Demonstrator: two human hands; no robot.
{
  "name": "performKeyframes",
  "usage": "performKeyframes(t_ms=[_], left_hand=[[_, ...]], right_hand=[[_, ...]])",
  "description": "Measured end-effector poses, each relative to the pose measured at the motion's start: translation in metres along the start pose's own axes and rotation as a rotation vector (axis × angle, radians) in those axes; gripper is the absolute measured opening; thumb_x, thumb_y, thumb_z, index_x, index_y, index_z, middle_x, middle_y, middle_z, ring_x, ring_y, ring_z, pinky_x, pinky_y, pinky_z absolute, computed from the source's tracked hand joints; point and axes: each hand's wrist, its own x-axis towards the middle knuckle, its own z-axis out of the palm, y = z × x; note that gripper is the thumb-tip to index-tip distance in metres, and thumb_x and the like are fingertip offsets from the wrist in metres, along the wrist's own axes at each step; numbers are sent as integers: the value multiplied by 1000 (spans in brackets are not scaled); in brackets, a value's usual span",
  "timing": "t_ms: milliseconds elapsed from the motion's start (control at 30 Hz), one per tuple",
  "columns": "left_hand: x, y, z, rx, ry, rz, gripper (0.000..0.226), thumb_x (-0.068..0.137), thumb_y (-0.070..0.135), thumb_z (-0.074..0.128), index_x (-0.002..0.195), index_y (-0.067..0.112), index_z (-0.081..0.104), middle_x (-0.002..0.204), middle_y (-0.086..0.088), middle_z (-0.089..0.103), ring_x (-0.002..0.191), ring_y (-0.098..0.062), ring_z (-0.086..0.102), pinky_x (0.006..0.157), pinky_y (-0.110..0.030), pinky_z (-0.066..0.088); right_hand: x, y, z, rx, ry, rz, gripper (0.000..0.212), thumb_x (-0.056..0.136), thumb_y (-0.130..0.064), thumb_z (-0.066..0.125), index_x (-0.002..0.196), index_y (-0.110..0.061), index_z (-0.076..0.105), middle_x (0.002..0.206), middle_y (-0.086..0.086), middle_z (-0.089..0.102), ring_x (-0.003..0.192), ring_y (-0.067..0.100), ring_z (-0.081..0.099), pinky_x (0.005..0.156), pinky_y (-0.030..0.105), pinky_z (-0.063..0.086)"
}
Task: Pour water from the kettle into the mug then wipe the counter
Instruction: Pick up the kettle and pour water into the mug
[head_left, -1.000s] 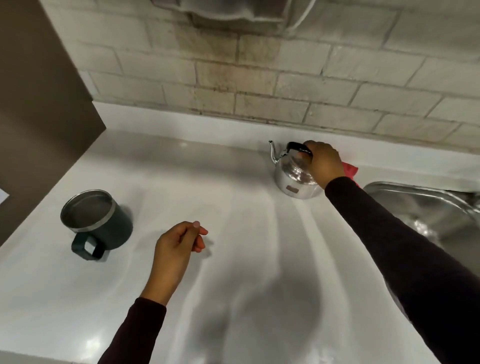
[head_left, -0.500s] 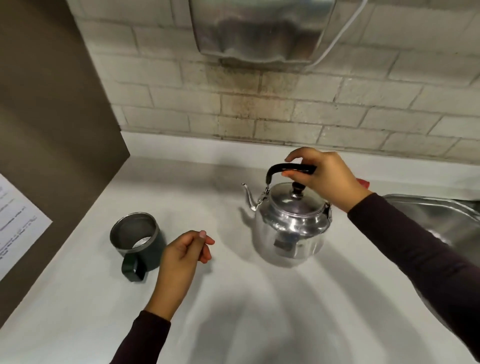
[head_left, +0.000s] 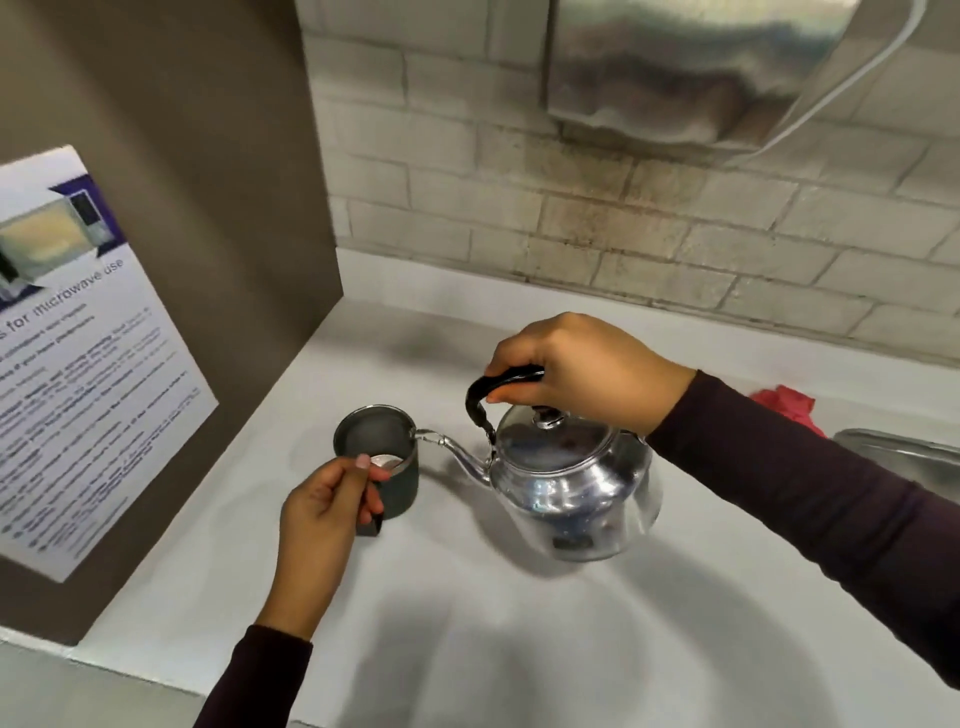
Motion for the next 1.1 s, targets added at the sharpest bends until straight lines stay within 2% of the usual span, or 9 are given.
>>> performKeyframes(t_ms=[267, 367, 500, 733, 833, 900, 1100], left_hand=[[14, -5, -21, -30, 28, -14, 34, 95, 19, 48, 70, 8, 68, 50, 4, 56, 50, -5, 47, 54, -11, 42], [19, -5, -24, -35, 35, -14, 34, 95, 20, 48, 70, 10, 68, 50, 4, 57, 50, -4, 47, 54, -10, 42], [24, -4, -27, -38, 42, -26, 34, 95, 21, 49, 67, 16, 68, 50, 5, 56, 49, -2, 47, 54, -9, 42], [29, -4, -24, -36, 39, -27, 33, 95, 21, 49, 67, 15, 68, 49, 7, 57, 48, -2, 47, 53, -9, 42], [29, -4, -24, -34, 38, -14, 33, 95, 21, 49, 68, 15, 68, 48, 6, 57, 48, -1, 47, 53, -9, 42], [30, -4, -24, -41, 36, -16, 34, 95, 19, 49, 67, 15, 68, 48, 6, 57, 47, -2, 47, 53, -9, 42], [32, 1, -23, -35, 47, -4, 33, 95, 18, 48, 69, 12, 68, 48, 6, 57, 48, -1, 48, 53, -10, 43]], right_hand=[[45, -22, 0, -176, -104, -94, 19, 85, -38, 64, 96, -24, 68, 91, -3, 72, 81, 20, 63, 67, 37, 54], [54, -25, -1, -218, -114, -108, 18, 84, -39, 65, 94, -24, 68, 90, -5, 72, 80, 19, 64, 61, 30, 50], [62, -30, 0, -231, -144, -124, 18, 82, -39, 66, 92, -24, 68, 87, -5, 72, 76, 19, 63, 59, 30, 48], [73, -35, 1, -300, -161, -174, 30, 81, -47, 65, 83, -17, 67, 74, 0, 69, 66, 22, 60, 46, 24, 33], [75, -37, -1, -294, -126, -178, 42, 84, -50, 60, 68, -11, 56, 54, 0, 51, 52, 22, 46, 49, 27, 31], [76, -40, -2, -295, -120, -180, 44, 87, -49, 56, 61, -14, 45, 48, 0, 37, 48, 20, 37, 49, 28, 29], [78, -43, -6, -342, -122, -204, 46, 88, -45, 57, 59, -16, 38, 45, -1, 29, 40, 12, 28, 40, 24, 19]])
